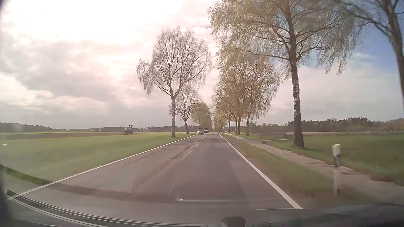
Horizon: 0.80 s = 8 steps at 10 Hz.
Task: Follow the waypoints while adhering to traffic rules and regulations
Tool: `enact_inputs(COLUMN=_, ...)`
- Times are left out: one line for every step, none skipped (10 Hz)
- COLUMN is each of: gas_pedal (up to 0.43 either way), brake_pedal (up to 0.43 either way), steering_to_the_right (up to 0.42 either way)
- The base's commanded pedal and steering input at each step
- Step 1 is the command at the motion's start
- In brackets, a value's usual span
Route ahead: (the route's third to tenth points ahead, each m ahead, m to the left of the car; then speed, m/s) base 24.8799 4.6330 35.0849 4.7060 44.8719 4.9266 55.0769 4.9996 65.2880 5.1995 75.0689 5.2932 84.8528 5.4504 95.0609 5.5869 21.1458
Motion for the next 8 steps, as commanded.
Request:
enact_inputs(gas_pedal=0.240, brake_pedal=0.000, steering_to_the_right=0.000)
enact_inputs(gas_pedal=0.240, brake_pedal=0.000, steering_to_the_right=0.000)
enact_inputs(gas_pedal=0.228, brake_pedal=0.000, steering_to_the_right=0.000)
enact_inputs(gas_pedal=0.228, brake_pedal=0.000, steering_to_the_right=0.001)
enact_inputs(gas_pedal=0.228, brake_pedal=0.000, steering_to_the_right=0.000)
enact_inputs(gas_pedal=0.220, brake_pedal=0.000, steering_to_the_right=0.000)
enact_inputs(gas_pedal=0.220, brake_pedal=0.000, steering_to_the_right=-0.002)
enact_inputs(gas_pedal=0.220, brake_pedal=0.000, steering_to_the_right=-0.003)
